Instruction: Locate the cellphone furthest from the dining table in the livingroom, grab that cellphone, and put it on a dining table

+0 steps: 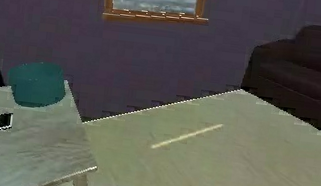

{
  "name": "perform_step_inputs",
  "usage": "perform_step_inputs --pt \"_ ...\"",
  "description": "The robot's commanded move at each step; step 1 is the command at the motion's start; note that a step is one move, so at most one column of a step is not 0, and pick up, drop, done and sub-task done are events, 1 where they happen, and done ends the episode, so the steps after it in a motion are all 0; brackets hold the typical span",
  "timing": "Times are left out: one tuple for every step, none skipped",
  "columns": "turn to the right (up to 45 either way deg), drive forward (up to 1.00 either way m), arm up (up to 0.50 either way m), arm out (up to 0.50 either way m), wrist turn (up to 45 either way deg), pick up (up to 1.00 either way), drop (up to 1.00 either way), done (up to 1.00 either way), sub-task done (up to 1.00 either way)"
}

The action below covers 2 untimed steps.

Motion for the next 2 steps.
perform_step_inputs --pt "45.0 0.00 0.00 0.00 0.0 0.00 0.00 0.00 0.00" --pt "45.0 0.00 0.00 0.00 0.0 0.00 0.00 0.00 0.00"
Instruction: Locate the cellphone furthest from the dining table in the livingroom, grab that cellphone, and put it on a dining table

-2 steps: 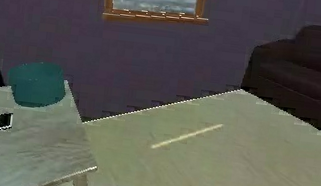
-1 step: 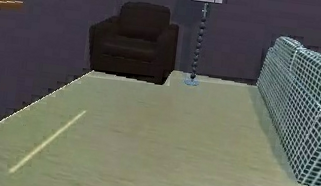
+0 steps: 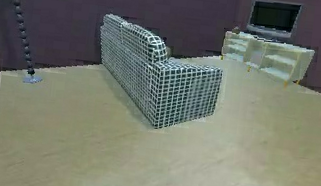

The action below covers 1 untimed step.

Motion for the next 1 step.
perform_step_inputs --pt "45.0 0.00 0.00 0.00 0.0 0.00 0.00 0.00 0.00"
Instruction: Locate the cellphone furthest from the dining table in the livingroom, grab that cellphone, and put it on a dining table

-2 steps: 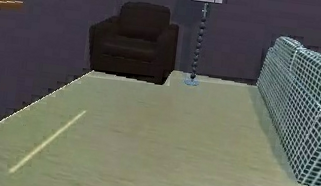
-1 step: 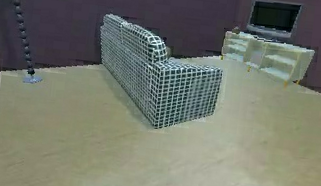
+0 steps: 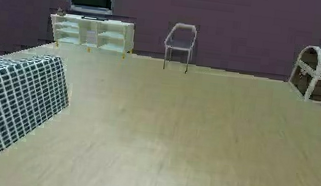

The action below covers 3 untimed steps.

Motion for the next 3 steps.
perform_step_inputs --pt "39.0 0.00 0.00 0.00 0.0 0.00 0.00 0.00 0.00" --pt "0.0 1.00 0.00 0.00 0.0 0.00 0.00 0.00 0.00" --pt "0.0 1.00 0.00 0.00 0.0 0.00 0.00 0.00 0.00"
